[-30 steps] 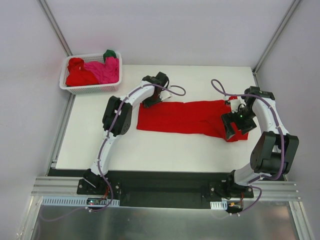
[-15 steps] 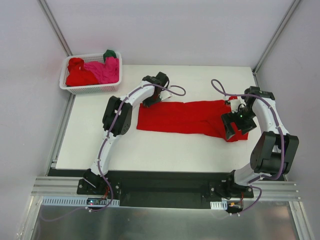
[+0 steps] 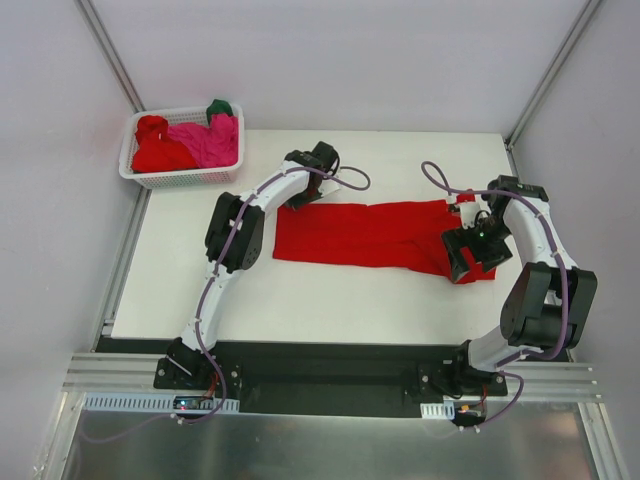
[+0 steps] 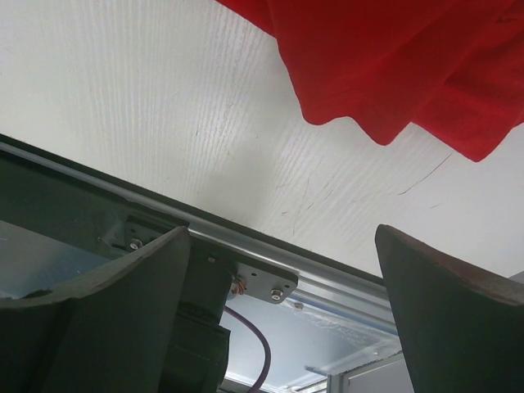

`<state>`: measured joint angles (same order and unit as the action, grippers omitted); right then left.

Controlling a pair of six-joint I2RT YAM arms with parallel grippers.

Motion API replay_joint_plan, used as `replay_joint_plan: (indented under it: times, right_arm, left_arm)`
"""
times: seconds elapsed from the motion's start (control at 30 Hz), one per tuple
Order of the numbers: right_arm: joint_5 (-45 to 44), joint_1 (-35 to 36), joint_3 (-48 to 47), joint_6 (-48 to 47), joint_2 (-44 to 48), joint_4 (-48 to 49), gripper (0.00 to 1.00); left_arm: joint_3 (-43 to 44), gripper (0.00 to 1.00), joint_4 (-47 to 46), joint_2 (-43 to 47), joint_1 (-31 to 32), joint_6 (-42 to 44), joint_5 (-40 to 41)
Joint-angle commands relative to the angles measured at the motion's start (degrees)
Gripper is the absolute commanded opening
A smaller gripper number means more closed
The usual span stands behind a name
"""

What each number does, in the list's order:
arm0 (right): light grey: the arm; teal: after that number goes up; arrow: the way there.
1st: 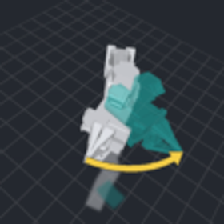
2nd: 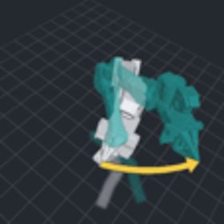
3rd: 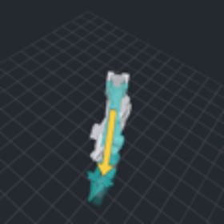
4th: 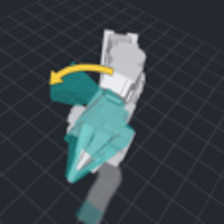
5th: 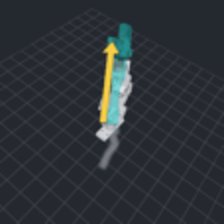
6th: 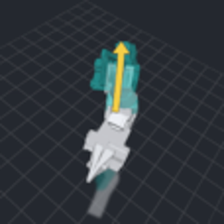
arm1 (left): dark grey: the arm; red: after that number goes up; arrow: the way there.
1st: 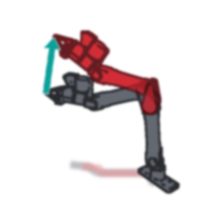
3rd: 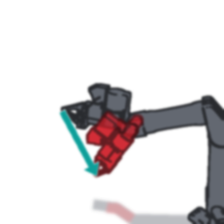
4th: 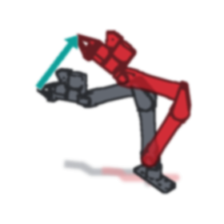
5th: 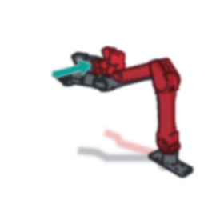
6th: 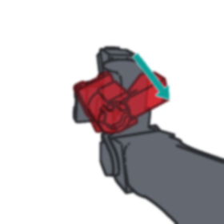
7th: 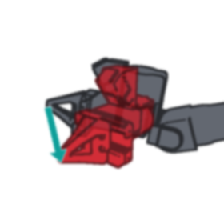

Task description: Fold and stack the t-shirts

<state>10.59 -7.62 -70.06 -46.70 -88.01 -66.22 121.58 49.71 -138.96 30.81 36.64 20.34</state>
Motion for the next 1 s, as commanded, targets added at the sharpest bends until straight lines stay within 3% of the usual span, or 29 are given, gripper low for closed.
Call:
replay_joint_plan:
  times: [0.0,0.53,0.83,0.97]
  right_arm:
    - [1.2,0.2,0.1,0.3,2.4,-0.7,1.0]
    - [1.0,0.2,0.5,0.1,2.8,-0.6,1.0]
    - [1.2,0.2,0.3,0.2,2.9,-0.7,1.0]
    - [1.2,0.2,0.5,0.2,3.3,-0.8,1.0]
  left_arm:
    - [1.7,0.02,-0.9,3.1,0.5,0.4,4.2]
    - [-1.4,0.01,-6.7,3.3,0.3,3.1,15.9]
    - [-4.1,0.03,-8.5,1.8,-1.7,4.2,18.4]
    - [-3.6,0.1,-8.8,0.5,-2.9,5.1,19.5]
